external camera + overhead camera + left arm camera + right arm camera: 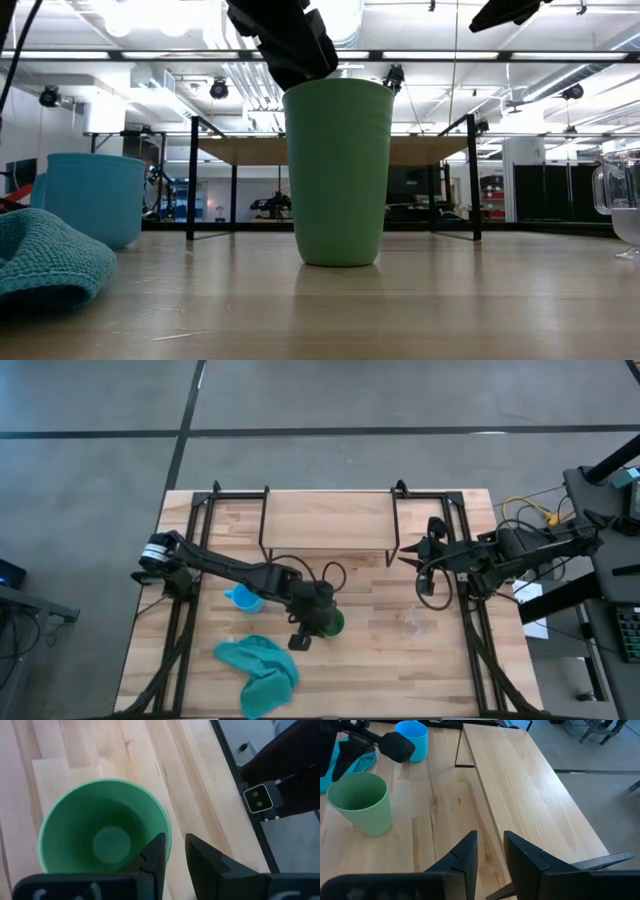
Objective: Stack small to large cups/mugs on shelf
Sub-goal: Put the green cup on the shelf
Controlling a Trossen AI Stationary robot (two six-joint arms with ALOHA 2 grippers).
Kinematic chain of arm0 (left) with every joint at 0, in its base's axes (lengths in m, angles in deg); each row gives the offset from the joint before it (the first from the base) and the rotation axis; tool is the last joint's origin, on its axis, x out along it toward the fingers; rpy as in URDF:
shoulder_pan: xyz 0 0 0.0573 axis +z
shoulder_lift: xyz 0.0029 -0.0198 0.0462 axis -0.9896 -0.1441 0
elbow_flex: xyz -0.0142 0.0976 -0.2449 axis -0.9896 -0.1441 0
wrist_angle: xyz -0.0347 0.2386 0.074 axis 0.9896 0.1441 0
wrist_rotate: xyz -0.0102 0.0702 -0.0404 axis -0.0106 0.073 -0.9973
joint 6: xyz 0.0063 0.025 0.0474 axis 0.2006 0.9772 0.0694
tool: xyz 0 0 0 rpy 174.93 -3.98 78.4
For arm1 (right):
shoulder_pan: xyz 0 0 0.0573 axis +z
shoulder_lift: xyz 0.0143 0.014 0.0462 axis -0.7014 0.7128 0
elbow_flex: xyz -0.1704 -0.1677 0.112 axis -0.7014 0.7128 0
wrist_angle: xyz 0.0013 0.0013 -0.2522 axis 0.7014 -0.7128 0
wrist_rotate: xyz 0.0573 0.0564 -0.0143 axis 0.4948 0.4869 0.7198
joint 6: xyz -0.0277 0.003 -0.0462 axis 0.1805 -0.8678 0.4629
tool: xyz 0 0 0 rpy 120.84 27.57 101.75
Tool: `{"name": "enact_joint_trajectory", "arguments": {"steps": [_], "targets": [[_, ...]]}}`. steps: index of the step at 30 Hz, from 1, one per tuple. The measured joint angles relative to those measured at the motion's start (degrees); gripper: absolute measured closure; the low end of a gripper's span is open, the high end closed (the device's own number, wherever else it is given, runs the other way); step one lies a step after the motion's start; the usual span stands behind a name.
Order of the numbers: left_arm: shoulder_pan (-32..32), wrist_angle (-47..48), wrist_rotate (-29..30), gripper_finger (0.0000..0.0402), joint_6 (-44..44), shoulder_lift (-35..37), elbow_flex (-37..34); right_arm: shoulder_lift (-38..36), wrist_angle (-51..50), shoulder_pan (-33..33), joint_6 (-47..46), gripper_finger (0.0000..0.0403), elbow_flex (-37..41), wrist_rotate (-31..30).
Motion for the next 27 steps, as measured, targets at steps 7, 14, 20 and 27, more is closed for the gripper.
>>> {"name": "enact_joint_trajectory", "arguments": {"steps": [7,14,20,27], "targets": [[0.0,-0.3,0.0,0.0343,0.0,-0.1,-0.4,0.0,0.0,0.0,0.0,0.0314,0.0,0.0],[0.0,-0.7,0.1,0.0343,0.0,-0.6,-2.1,0.0,0.0,0.0,0.0,0.0314,0.0,0.0],[0.0,-1.4,0.4,0.0343,0.0,-1.2,-2.2,0.0,0.0,0.0,0.0,0.0314,0.0,0.0],[0.0,-2.6,0.5,0.0343,0.2,-2.3,-2.3,0.0,0.0,0.0,-0.2,0.0314,0.0,0.0]]}}
